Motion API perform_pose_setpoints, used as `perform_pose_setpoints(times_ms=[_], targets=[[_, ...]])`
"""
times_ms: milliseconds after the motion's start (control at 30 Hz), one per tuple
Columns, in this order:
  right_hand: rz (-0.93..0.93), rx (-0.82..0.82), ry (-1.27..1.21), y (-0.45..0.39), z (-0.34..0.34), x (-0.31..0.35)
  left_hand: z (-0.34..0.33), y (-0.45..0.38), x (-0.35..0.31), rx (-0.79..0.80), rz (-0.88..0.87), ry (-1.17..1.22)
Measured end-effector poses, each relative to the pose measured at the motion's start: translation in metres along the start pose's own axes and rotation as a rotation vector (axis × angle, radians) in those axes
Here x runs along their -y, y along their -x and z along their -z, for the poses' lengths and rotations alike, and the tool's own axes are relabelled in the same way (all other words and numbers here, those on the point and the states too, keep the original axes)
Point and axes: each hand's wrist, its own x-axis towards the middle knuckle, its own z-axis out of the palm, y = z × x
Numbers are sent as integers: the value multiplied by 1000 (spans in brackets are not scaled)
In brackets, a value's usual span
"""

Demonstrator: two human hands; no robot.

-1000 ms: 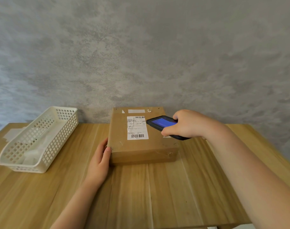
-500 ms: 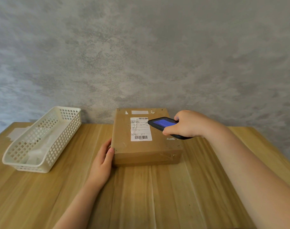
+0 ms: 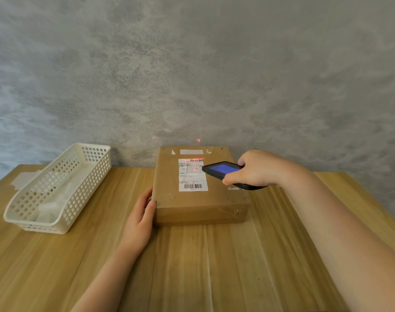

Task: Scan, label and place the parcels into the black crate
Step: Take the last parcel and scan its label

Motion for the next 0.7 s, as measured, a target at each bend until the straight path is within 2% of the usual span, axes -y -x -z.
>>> perform_pose_setpoints(times_ms=[700], targets=[[1, 52, 60, 22, 23, 0, 0, 0, 5, 2, -3, 4]])
